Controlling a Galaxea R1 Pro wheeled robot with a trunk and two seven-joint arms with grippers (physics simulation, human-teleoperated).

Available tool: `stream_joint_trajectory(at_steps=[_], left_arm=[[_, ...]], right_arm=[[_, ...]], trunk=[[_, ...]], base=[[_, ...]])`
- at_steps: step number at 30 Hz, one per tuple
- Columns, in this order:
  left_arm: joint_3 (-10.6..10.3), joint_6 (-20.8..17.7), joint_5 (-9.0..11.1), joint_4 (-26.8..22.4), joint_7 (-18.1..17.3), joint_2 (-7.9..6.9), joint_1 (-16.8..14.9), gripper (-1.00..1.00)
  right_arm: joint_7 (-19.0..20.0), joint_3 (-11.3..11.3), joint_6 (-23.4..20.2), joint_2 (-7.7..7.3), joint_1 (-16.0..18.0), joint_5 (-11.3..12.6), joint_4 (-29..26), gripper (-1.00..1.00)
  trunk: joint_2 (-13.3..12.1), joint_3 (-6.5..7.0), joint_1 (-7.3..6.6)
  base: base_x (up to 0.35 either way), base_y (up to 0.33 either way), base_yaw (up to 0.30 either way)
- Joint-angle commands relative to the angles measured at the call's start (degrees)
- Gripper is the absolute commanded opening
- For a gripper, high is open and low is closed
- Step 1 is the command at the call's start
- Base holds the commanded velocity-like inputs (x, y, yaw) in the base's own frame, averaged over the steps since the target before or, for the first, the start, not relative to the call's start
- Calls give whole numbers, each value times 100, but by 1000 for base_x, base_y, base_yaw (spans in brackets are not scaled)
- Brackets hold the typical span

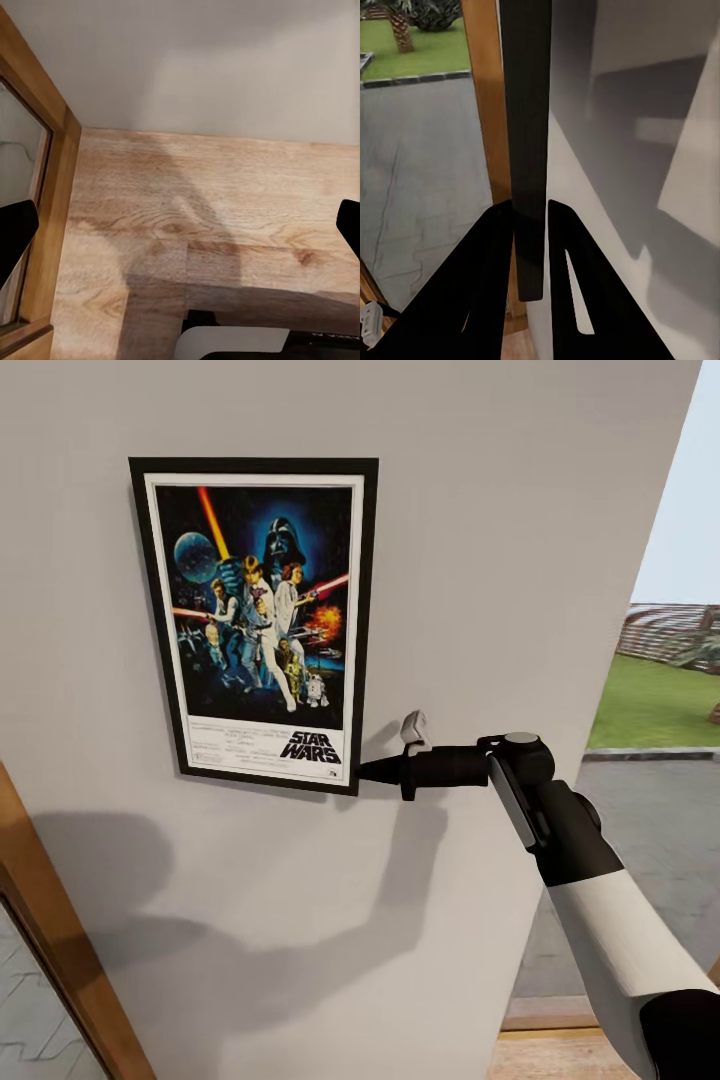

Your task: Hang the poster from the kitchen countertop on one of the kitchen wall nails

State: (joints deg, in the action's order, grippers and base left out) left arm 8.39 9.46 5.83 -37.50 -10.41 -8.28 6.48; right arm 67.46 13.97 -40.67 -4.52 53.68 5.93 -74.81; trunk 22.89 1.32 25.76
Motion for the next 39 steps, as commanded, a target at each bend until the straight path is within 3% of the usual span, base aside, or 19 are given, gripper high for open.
stream_joint_trajectory(at_steps=[1,13,17,39], left_arm=[[13,-5,59,-2,-49,1,2,100],[13,-5,59,-2,-49,1,2,100],[140,3,53,-7,-61,-13,2,100],[130,11,51,20,-59,-28,2,100]], right_arm=[[-5,10,-64,-5,2,58,5,-100],[-5,10,-64,-5,2,80,10,-100],[-23,-17,-58,-5,2,68,10,-100],[-23,-21,-61,-5,2,75,10,-100]], trunk=[[3,-1,2],[3,-1,2],[3,-1,2],[3,-1,2]], base=[[0,0,0],[38,0,0],[0,0,0],[0,0,0]])
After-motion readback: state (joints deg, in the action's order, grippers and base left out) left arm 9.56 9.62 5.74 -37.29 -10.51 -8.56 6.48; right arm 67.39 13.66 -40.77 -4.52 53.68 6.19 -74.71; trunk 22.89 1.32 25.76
